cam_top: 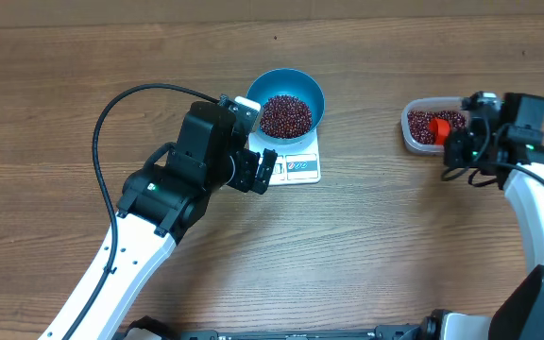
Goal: Scoop item into bowl and weigh 150g on scale
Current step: 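Lower the red scoop into the bean tub and scoop beans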
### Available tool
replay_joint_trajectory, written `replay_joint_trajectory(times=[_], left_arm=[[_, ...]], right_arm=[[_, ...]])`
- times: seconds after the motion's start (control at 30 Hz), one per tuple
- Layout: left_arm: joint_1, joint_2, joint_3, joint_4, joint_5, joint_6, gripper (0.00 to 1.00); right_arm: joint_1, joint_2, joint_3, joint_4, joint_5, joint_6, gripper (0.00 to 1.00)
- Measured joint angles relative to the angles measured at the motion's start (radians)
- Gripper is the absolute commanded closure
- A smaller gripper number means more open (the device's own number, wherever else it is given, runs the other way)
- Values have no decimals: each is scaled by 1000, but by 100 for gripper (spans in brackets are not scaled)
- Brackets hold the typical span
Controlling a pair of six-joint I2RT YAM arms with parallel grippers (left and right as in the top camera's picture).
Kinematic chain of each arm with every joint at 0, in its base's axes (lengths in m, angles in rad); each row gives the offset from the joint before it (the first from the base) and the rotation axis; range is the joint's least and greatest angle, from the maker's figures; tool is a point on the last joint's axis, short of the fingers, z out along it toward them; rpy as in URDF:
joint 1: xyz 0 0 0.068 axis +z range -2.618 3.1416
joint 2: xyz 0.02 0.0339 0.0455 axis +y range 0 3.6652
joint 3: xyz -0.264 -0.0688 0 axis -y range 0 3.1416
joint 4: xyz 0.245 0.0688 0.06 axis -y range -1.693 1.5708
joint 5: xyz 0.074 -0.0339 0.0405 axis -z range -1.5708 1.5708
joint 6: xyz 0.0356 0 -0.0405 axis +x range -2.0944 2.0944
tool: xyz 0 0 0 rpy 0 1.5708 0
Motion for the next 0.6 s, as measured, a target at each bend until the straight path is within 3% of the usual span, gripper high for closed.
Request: replay_joint_trajectory(times=[0.33, 0.6], left_arm=[[0, 0, 0, 0, 0, 0, 1], [0, 0, 0, 0, 0, 0, 0]], right_arm=[[-35, 0, 0, 3, -70, 0, 96], [-35, 0, 0, 50, -13, 1, 96]])
